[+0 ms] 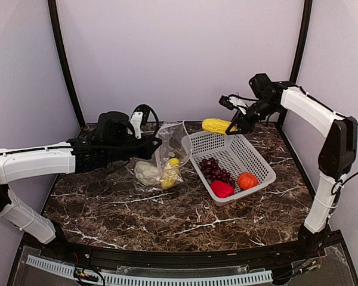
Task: Place the food in the zip-top bag and seal the zipper
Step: Pick up the fake fruit from the bin, then place the fake fruit in the zipper food storage bag.
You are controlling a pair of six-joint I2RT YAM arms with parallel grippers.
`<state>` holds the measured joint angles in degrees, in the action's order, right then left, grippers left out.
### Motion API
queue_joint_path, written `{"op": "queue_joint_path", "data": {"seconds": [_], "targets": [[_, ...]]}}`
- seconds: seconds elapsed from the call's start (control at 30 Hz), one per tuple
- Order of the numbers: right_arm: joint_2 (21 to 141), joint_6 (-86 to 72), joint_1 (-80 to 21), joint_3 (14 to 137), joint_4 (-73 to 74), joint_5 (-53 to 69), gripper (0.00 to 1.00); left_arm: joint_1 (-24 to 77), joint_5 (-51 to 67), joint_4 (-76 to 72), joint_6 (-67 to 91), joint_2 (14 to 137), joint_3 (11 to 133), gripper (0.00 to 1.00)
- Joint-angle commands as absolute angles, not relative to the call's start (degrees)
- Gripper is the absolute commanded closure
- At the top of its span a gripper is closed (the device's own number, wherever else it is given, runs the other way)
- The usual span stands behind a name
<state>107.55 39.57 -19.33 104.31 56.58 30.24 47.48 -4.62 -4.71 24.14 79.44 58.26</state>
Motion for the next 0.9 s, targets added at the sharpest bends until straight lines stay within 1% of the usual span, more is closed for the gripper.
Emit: {"op": "queue_joint_path", "data": {"seconds": [0.0, 0.1, 0.2, 0.37, 0.5, 0.57, 0.67, 0.87], "targets": [[101.7, 35.3, -24.3, 103.3, 64.6, 37.1, 0.75, 47.3, -5.5, -6.6, 26.0, 81.3, 60.6, 0.99], [100.6, 33.0, -28.7, 103.4, 66.5, 36.9, 0.74, 47.3, -4.0, -8.2, 26.3, 82.9, 60.9, 0.99], [102.0, 29.8, -31.5, 103.4, 67.9, 38.1, 0.75, 47.3, -3.1, -9.4, 26.6, 83.7, 60.9, 0.99], [102.3, 25.4, -32.2, 104.0, 69.7, 43.9, 0.76, 47.3, -1.9, -11.4, 27.3, 84.7, 60.9, 0.99], [103.2, 20.4, -32.4, 103.1, 68.6, 45.8, 0.75, 47.4, 3.2, -12.9, 27.3, 85.5, 62.1, 0.99], [103.6, 17.0, -32.4, 102.2, 66.8, 42.8, 0.71, 47.4, 5.9, -15.2, 26.7, 85.3, 61.8, 0.99], [104.6, 13.5, -32.5, 102.2, 65.4, 37.1, 0.7, 47.8, 8.2, -18.2, 26.2, 84.0, 60.3, 0.99], [105.7, 8.3, -32.5, 104.0, 63.9, 34.8, 0.69, 49.4, 10.4, -20.0, 25.6, 84.1, 59.1, 0.99]]}}
